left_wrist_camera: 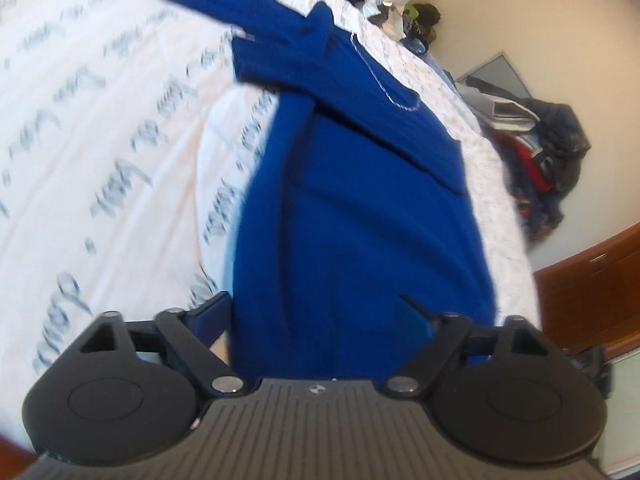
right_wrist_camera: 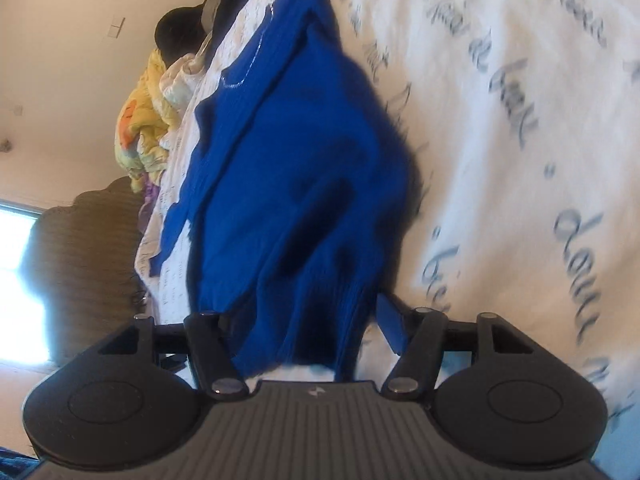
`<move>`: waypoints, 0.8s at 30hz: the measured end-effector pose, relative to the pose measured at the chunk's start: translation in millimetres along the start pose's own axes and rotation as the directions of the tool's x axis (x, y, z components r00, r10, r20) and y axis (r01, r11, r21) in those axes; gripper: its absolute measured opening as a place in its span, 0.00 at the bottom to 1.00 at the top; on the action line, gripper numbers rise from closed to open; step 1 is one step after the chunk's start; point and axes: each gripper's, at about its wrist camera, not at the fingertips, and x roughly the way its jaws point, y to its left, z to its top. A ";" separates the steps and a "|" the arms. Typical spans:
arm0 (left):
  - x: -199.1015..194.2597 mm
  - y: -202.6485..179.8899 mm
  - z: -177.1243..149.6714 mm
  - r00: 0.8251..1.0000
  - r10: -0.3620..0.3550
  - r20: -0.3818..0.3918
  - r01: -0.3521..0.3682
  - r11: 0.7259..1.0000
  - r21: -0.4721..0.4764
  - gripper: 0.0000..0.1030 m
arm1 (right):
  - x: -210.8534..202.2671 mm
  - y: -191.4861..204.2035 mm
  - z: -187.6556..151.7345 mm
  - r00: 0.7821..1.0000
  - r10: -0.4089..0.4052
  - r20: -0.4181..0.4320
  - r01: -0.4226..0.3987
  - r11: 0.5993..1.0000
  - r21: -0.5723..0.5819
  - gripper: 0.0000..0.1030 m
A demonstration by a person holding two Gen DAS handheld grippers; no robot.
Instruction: Fold small clothes
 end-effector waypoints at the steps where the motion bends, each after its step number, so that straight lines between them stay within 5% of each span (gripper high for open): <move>1: 1.6 -1.3 -1.2 1.000 -0.007 -0.014 0.007 1.000 0.006 0.68 | 3.8 1.6 -1.7 1.000 0.009 -0.005 -0.009 1.000 0.001 0.62; 2: 2.7 -4.0 -1.1 1.000 0.002 -0.018 -0.001 1.000 0.027 0.65 | 5.9 3.9 -1.4 1.000 0.008 -0.006 -0.008 1.000 -0.010 0.61; 3: 4.8 -7.4 -0.2 1.000 0.017 -0.024 -0.016 0.998 0.056 0.52 | 8.6 6.8 -0.1 1.000 -0.005 -0.010 0.005 1.000 -0.022 0.47; 4: 8.8 -10.2 1.1 0.999 0.035 -0.040 -0.031 0.996 0.082 0.15 | 12.8 10.3 2.2 0.999 -0.046 -0.030 0.045 0.998 -0.041 0.32; 5: 14.6 -9.9 1.2 0.996 0.073 -0.057 -0.067 0.992 0.106 0.05 | 16.1 10.7 3.8 0.994 -0.093 -0.054 0.090 0.994 -0.063 0.05; 12: -0.6 -20.7 3.4 0.996 0.088 -0.032 -0.079 0.970 0.229 0.06 | -22.7 32.6 13.4 0.974 -0.228 0.015 0.226 0.953 -0.203 0.04; 14: 7.3 -8.4 -1.9 0.992 0.113 -0.059 -0.099 0.973 0.207 0.06 | -26.1 24.9 11.2 0.934 -0.356 0.018 0.350 0.906 -0.239 0.04; 17: 4.4 -1.3 1.2 0.995 0.090 -0.043 -0.080 0.978 0.191 0.12 | -29.2 11.5 9.2 0.947 -0.321 0.030 0.321 0.930 -0.180 0.05; 18: -1.2 -0.1 5.9 0.996 0.093 -0.014 -0.089 0.979 0.186 0.21 | -29.3 12.3 9.0 0.951 -0.307 0.043 0.309 0.936 -0.167 0.08; 19: -8.1 1.8 11.9 0.994 0.102 0.025 -0.105 0.978 0.183 0.44 | -29.8 13.6 10.5 0.954 -0.298 0.047 0.301 0.942 -0.148 0.12; 20: -18.4 3.9 21.9 0.991 0.105 0.082 -0.119 0.977 0.178 0.58 | -29.9 16.9 14.1 0.953 -0.298 0.046 0.302 0.942 -0.145 0.24; 21: -27.8 6.0 33.2 0.983 0.112 0.149 -0.137 0.976 0.169 0.83 | -30.7 24.8 19.6 0.950 -0.306 0.066 0.313 0.936 -0.160 0.39; 22: -35.2 6.2 46.5 0.966 0.121 0.227 -0.159 0.975 0.154 0.94 | -33.1 34.1 27.0 0.943 -0.316 0.107 0.331 0.926 -0.183 0.47; 23: -39.3 5.6 60.5 0.946 0.131 0.298 -0.180 0.973 0.143 0.93 | -34.6 45.0 35.0 0.938 -0.311 0.152 0.338 0.917 -0.212 0.60; 24: -37.8 4.5 77.9 0.932 0.125 0.340 -0.182 0.973 0.143 0.90 | -33.7 56.8 42.4 0.936 -0.292 0.195 0.335 0.908 -0.251 0.61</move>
